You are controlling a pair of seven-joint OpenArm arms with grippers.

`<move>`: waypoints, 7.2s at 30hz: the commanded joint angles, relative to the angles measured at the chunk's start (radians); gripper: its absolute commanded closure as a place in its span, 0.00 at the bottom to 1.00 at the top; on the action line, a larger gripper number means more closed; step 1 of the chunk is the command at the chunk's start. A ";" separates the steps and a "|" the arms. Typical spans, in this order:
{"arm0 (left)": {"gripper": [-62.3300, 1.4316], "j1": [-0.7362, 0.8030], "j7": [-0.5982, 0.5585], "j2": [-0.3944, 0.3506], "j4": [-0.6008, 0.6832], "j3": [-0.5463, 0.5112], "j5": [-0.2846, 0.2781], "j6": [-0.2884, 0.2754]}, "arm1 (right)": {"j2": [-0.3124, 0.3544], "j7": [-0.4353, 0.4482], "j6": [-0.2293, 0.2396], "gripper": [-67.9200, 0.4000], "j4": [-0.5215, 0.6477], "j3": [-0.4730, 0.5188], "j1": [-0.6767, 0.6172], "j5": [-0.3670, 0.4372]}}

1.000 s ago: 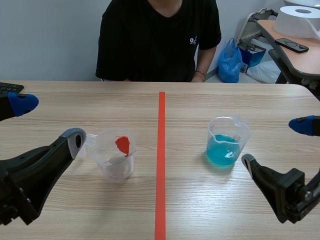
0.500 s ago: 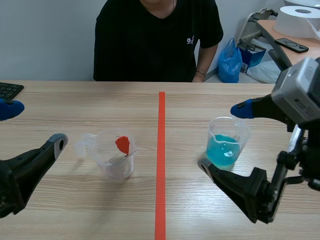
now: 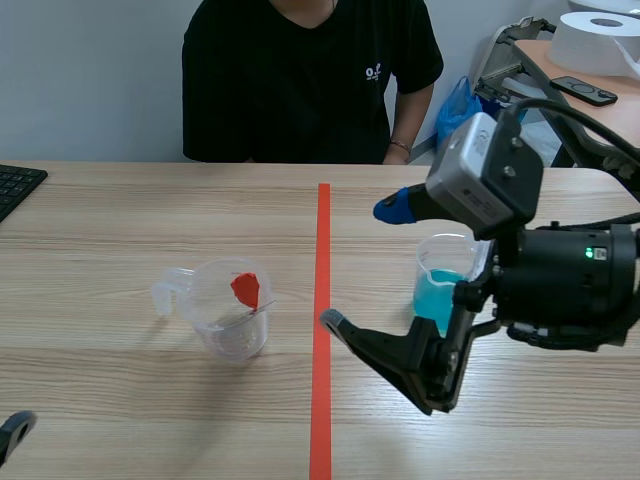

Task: Do the redox reaction experiment.
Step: 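Lift the metal plate out of the left beaker, then move the plate over the blue solution, then point at the plate with the left hand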

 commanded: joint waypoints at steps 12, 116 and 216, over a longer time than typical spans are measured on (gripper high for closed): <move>0.80 0.021 -0.137 0.103 -0.185 -0.066 0.153 0.006 | -0.066 0.015 -0.004 0.00 -0.069 -0.135 0.123 -0.010; 0.80 0.045 -0.369 0.205 -0.325 -0.163 0.397 -0.006 | 0.157 -0.761 -0.004 0.97 0.137 0.491 0.226 0.873; 0.91 -1.387 0.143 0.466 -0.903 0.634 0.088 -0.415 | 0.144 -0.665 0.113 0.97 -0.094 0.401 0.287 0.892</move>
